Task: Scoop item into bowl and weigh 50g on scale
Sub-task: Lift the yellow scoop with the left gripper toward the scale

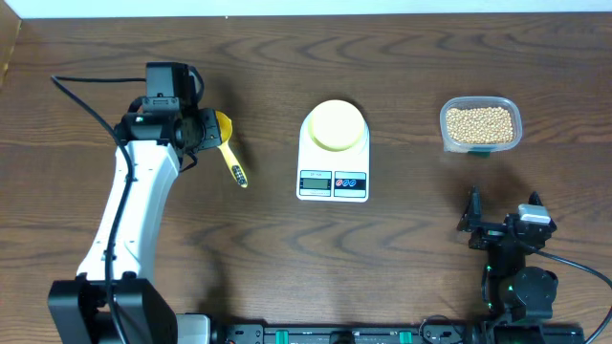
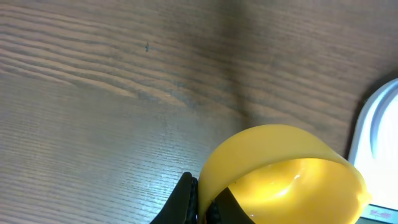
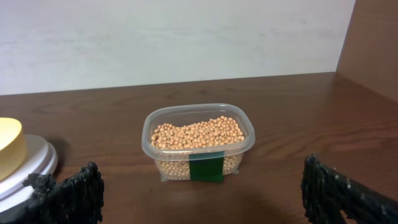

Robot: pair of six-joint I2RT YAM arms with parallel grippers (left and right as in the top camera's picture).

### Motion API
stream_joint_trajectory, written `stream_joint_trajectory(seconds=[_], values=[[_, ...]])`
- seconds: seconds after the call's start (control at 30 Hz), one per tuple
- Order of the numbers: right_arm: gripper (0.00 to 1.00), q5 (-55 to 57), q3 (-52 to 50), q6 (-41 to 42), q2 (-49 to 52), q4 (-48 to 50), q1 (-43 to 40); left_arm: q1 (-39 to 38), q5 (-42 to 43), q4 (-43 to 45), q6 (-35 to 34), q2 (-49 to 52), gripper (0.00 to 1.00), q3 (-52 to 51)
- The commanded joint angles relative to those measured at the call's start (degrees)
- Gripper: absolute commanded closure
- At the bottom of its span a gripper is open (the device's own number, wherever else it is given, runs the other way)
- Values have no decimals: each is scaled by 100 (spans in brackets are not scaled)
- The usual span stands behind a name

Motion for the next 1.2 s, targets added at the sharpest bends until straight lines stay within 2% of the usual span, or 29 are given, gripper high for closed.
stream_joint_trajectory(seconds=[0.0, 0.4, 0.67, 0.97, 1.17], values=[[1, -13, -9, -63, -28, -22, 52, 31, -13, -26, -448, -111, 92, 55], [1, -13, -9, -63, -28, -22, 52, 31, -13, -407, -2404, -111, 92, 55], [1, -13, -9, -63, -28, -20, 52, 24, -13, -636, -2562, -109, 93, 52], [1, -13, -9, -63, -28, -22, 52, 24, 31, -1045, -4385, -109, 92, 52], [1, -13, -7, -63, -28, -22, 52, 24, 772, -1110, -5101, -109, 92, 52]])
